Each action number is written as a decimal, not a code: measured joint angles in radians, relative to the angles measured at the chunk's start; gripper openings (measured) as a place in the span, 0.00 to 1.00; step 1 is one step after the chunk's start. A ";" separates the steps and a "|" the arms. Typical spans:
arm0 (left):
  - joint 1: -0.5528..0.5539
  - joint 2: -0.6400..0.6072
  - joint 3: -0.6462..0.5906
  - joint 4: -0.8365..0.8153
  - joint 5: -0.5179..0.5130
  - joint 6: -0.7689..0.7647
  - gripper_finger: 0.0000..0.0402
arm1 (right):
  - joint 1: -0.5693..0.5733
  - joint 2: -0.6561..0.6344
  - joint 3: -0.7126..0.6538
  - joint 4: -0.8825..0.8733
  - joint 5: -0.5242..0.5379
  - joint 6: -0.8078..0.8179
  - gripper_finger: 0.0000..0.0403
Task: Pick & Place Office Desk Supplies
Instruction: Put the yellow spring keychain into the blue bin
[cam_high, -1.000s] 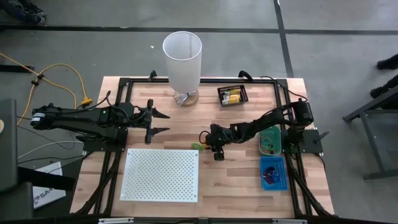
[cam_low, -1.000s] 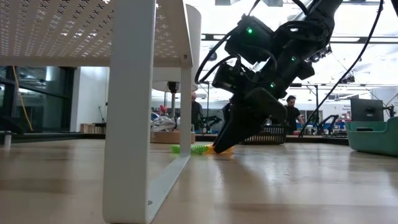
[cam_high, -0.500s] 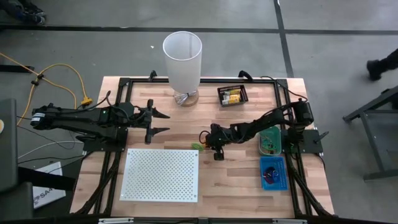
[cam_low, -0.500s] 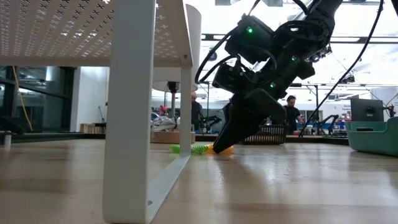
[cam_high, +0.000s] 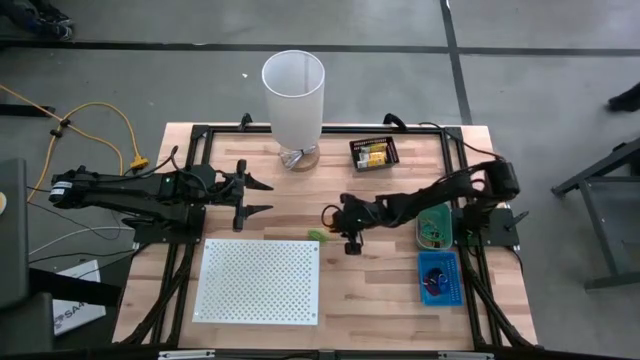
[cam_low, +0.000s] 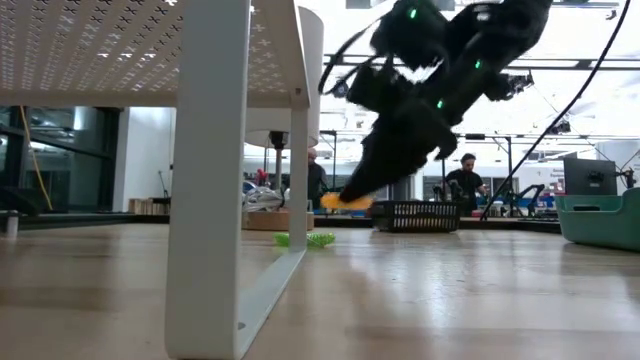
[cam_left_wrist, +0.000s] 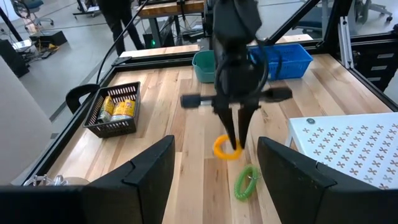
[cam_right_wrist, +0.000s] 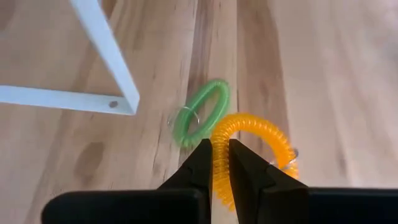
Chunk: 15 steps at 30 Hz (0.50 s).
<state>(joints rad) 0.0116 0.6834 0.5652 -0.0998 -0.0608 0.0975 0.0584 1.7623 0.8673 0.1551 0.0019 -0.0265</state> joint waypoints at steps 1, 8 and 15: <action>0.000 0.000 0.000 0.000 0.000 0.000 0.55 | 0.005 -0.024 0.000 -0.022 0.014 0.000 0.06; 0.000 0.000 0.000 0.002 0.000 0.000 0.55 | 0.072 -0.146 0.003 -0.116 0.112 0.030 0.06; 0.000 0.000 0.000 0.011 0.000 0.000 0.55 | 0.154 -0.197 -0.001 -0.236 0.202 0.156 0.06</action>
<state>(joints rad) 0.0113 0.6834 0.5652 -0.0887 -0.0608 0.0975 0.2129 1.5651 0.8661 -0.0805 0.2038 0.1300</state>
